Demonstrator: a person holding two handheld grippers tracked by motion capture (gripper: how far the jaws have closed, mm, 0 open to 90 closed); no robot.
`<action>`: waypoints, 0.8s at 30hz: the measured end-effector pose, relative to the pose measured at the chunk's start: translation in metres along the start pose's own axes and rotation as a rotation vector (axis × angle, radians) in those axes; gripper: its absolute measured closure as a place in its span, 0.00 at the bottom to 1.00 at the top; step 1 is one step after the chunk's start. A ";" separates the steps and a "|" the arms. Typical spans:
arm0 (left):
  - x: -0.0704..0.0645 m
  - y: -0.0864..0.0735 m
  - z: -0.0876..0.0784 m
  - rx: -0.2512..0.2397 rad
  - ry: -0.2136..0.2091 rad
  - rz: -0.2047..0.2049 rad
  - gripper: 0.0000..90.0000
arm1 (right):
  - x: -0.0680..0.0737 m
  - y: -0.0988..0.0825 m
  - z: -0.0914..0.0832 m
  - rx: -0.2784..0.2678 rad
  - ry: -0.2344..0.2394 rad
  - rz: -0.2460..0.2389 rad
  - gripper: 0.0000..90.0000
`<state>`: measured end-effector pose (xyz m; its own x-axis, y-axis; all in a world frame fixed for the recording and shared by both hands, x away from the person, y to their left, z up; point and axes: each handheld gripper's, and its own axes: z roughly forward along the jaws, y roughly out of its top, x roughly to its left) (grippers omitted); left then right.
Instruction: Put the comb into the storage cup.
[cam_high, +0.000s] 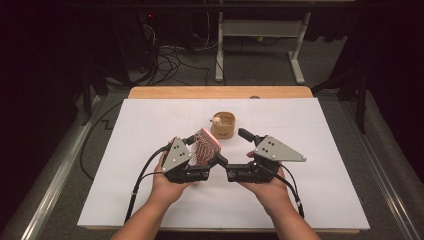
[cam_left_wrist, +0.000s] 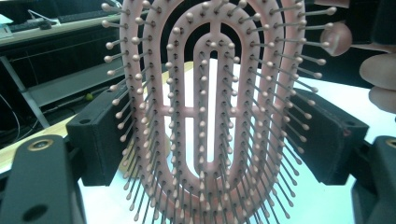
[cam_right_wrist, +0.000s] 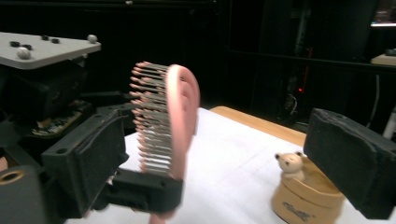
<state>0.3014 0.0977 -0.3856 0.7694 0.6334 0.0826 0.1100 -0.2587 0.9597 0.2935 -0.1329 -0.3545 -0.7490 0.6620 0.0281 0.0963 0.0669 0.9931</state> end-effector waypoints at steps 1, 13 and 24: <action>-0.001 0.000 0.000 -0.001 -0.002 -0.002 0.22 | 0.001 0.001 0.001 0.004 0.005 0.003 0.10; -0.009 0.000 0.005 0.011 -0.010 -0.004 0.22 | 0.010 0.005 0.018 0.012 0.027 0.001 0.28; -0.011 -0.001 0.007 0.012 -0.001 -0.012 0.22 | 0.014 0.009 0.026 0.037 0.042 0.002 0.43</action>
<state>0.2971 0.0858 -0.3893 0.7688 0.6355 0.0707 0.1269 -0.2600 0.9572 0.3008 -0.1033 -0.3478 -0.7756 0.6303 0.0353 0.1210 0.0936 0.9882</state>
